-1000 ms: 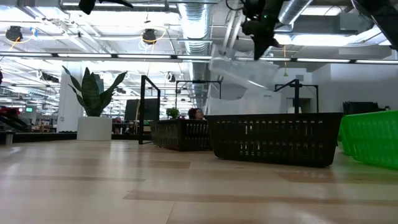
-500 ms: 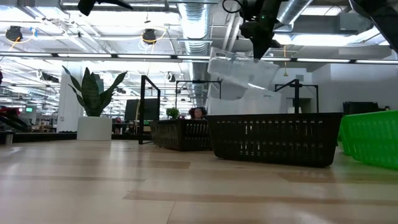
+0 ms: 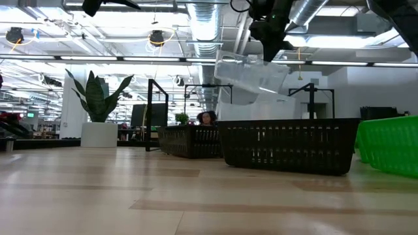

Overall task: Stack baskets on shelf by color
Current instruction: Stack the transparent bin on top of the stacked transparent bins on the shelf

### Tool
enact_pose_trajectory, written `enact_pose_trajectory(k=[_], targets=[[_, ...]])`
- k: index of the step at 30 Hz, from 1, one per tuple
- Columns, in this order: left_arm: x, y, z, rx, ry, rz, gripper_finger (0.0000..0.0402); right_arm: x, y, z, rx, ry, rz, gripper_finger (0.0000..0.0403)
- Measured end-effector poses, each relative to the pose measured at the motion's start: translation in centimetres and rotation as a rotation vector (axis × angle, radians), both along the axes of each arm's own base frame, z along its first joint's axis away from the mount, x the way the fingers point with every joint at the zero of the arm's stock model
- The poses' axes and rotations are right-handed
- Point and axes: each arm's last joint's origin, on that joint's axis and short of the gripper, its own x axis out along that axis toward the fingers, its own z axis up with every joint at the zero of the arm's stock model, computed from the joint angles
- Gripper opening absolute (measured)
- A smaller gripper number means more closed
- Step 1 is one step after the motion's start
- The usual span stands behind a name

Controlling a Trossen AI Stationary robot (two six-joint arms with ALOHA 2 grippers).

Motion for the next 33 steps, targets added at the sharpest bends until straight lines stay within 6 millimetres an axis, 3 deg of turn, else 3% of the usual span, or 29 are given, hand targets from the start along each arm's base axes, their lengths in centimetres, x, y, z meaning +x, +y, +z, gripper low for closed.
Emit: enact_pose_trajectory(k=[12,33], targets=[[0.0,0.0,0.0,0.012,0.012,-0.008,0.0173,0.2,-0.3,-2.6,0.086,0.070,0.011,0.0001],[-0.1,0.0,-0.2,0.012,0.032,-0.013,0.0173,-0.5,-0.8,-2.4,0.095,0.052,-0.034,0.0003]])
